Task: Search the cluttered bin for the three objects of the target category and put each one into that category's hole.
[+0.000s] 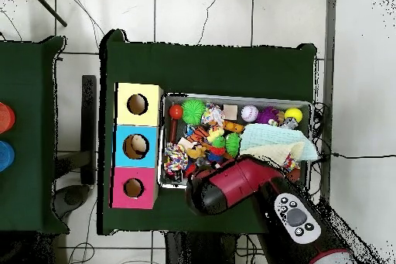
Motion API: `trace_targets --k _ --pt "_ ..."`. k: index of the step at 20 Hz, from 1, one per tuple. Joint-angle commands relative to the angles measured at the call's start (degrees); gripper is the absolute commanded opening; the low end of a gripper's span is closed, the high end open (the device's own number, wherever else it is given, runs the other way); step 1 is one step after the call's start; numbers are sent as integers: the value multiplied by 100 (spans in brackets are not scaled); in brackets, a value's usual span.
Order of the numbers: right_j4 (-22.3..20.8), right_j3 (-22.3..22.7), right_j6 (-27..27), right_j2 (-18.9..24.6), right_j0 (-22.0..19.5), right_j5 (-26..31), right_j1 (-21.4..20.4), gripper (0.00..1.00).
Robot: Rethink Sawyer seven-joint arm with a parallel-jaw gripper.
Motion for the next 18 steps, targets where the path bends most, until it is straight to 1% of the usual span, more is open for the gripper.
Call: trace_targets --k 1,8,12,15,18 --pt "-537 -34 -2050 774 -202 668 243 100" --pt "-685 164 -2197 1060 -340 690 220 100" --pt "-863 200 -2092 1067 -350 631 256 100" --pt "-992 134 -2009 1045 -336 617 341 100" --pt "-1009 116 -2008 1002 -381 718 415 100"
